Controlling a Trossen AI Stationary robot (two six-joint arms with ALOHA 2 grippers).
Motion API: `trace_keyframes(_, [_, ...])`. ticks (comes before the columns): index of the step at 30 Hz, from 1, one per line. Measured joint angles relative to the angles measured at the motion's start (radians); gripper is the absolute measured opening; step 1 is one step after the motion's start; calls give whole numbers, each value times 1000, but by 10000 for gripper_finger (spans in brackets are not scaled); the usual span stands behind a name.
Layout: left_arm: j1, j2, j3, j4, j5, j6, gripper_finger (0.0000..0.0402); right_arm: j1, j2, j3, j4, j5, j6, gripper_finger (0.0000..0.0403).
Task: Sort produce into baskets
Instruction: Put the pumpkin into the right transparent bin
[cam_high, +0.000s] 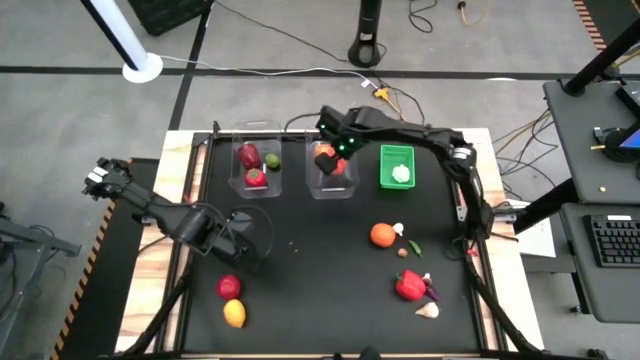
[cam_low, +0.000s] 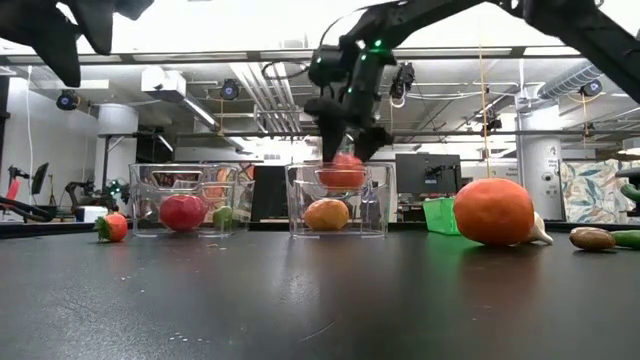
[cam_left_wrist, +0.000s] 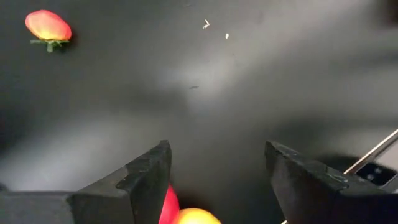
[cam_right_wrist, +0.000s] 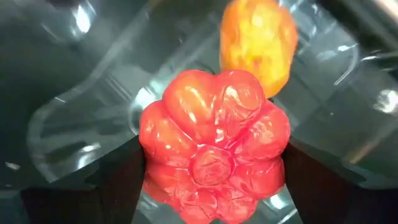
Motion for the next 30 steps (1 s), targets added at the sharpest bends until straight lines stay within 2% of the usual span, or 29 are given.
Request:
trace_keyframes(7, [9,0,9,3,104,-61,239,15,55,7,-9,-3,-32,322])
trace_keyframes(12, [10,0,9,-15,178,-93,239,14,58,7,-9,-8,-55,345])
trace_keyframes(17, [9,0,9,-43,204,-125,239,14,60,7,-7,-10,-56,361])
trace_keyframes(25, [9,0,9,-57,205,-115,239,14,33,19,-10,-11,-60,362])
trace_keyframes(30, [10,0,9,-57,203,-96,239,14,32,36,-7,-49,-69,363])
